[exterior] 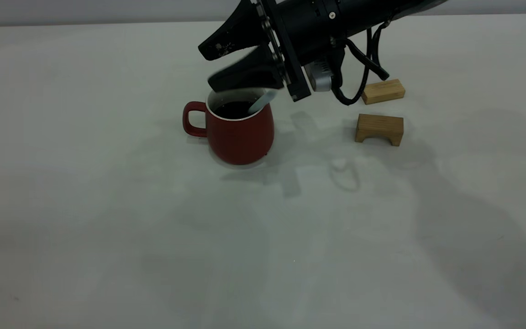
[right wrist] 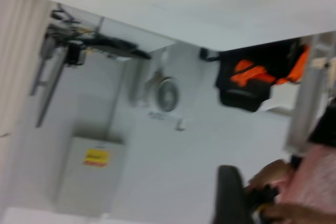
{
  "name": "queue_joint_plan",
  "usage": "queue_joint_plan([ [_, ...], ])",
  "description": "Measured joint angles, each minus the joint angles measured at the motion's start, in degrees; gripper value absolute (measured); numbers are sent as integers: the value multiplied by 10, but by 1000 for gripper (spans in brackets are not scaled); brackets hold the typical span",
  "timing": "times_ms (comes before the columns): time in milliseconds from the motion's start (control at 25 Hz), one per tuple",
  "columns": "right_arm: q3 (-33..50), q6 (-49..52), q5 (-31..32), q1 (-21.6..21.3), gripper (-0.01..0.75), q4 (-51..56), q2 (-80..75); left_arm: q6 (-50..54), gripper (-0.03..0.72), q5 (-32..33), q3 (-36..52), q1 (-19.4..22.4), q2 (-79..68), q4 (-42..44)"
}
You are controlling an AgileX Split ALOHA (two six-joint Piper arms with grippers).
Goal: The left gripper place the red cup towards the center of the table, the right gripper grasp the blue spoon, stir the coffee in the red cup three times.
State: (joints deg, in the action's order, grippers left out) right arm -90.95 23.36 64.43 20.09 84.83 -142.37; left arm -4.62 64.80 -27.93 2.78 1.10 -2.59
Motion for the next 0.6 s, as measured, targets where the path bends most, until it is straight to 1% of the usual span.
queue_joint_plan([
  [80,0,0,0,0,629,-35,20,0,243,0,0,0,0,0],
  [120,1,0,-3,0,653,-58,37,0,243,0,0,0,0,0],
  [240,1,0,-8,0,666,-138,108,0,243,0,0,0,0,0],
  [360,1,0,-5,0,627,-217,200,0,243,0,0,0,0,0],
  [480,1,0,1,0,553,-279,289,0,243,0,0,0,0,0],
  [600,1,0,8,0,471,-302,371,0,243,0,0,0,0,0],
])
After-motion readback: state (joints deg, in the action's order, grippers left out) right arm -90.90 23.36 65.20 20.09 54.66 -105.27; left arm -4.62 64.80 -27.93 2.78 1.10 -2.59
